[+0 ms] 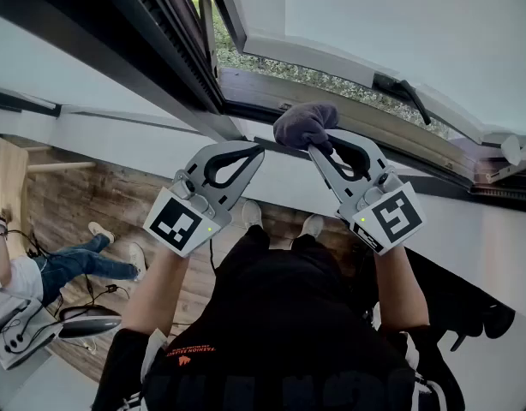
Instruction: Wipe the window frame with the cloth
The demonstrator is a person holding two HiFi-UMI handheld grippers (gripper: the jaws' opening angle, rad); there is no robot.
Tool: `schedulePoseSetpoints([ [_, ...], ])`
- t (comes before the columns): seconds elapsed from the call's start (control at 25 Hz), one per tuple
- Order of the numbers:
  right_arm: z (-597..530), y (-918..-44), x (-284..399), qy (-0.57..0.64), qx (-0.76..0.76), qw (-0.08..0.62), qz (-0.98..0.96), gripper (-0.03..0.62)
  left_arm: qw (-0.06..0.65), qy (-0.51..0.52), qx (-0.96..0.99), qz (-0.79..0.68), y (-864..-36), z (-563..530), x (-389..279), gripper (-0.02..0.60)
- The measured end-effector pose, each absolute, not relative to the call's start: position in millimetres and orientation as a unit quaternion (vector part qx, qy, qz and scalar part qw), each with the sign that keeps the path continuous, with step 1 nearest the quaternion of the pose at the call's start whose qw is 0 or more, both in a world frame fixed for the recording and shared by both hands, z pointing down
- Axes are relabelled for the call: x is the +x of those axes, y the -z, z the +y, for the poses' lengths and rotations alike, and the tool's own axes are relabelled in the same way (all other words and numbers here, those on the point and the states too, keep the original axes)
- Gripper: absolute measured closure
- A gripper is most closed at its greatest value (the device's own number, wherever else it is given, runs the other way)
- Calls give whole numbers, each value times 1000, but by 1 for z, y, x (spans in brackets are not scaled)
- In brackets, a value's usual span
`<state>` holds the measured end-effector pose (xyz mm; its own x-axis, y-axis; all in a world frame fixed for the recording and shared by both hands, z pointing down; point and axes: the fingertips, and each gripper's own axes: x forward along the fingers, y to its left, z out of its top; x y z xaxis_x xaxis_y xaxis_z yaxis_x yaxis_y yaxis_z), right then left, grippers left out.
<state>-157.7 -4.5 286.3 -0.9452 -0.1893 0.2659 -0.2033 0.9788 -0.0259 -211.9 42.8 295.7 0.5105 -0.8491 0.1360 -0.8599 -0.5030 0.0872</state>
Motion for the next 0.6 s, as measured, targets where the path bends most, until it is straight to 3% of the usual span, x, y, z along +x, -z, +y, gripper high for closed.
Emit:
schedulePoseSetpoints([
  [0.2, -5, -304, -165, -30, 85, 141, -986, 528, 78, -40, 860, -503, -309, 44, -215, 563],
  [0.6, -2, -343, -244, -33, 62, 164, -984, 522, 110, -41, 845, -522, -335, 55, -270, 563],
])
